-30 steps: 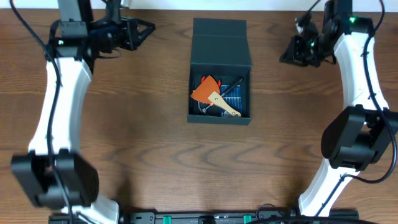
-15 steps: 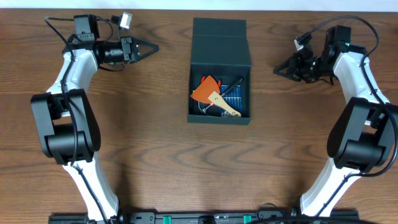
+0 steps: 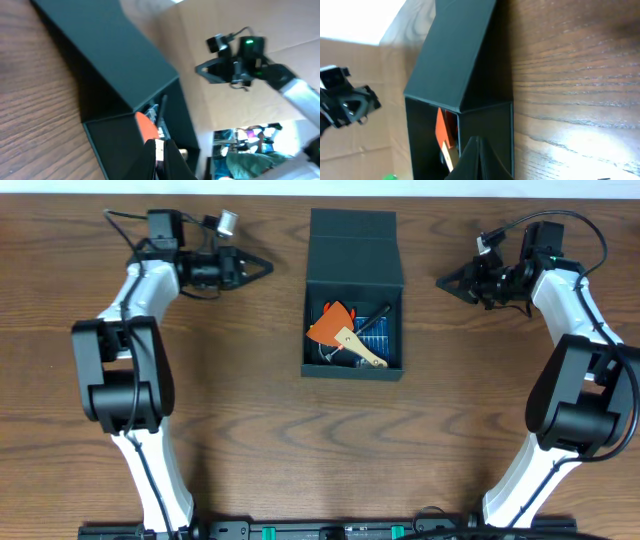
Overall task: Pack container
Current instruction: 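Position both grippers against the back of the raised box lid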
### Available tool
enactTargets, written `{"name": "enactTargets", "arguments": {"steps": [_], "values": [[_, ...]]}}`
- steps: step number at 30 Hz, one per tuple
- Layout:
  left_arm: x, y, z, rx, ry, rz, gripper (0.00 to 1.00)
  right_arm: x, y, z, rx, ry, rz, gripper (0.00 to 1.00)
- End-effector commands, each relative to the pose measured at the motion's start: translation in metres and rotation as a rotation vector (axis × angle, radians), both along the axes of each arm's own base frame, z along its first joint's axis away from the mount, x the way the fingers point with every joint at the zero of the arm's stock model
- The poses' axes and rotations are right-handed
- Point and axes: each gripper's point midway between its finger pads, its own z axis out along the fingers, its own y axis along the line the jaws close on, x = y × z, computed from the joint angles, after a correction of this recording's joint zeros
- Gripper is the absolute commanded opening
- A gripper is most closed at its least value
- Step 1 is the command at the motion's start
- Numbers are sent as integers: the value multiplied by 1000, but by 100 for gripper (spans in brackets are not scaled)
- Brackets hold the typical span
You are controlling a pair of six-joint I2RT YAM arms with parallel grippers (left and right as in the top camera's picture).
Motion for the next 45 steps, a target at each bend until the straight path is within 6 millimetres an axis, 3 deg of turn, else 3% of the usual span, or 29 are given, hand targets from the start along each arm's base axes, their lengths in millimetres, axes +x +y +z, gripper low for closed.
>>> {"name": "enactTargets", "arguments": {"steps": [1, 12, 19, 23, 35, 45], "values": [[8, -1, -30, 120, 70, 70, 6, -1, 2, -18, 61, 97, -48, 1], [14, 1, -50, 206, 100, 119, 6, 7, 5, -44, 78, 150, -85, 1], [11, -1, -87, 188, 211, 124, 6, 15, 16, -49, 91, 152, -90, 1], [12, -7, -98, 161, 229, 118, 6, 19, 23, -51, 102, 156, -98, 1], [14, -31, -100, 152, 221, 97, 6, 22, 49, -89, 231, 246, -89, 1], [18, -34, -100, 147, 217, 108, 6, 26, 52, -89, 235, 237, -92, 1]]}}
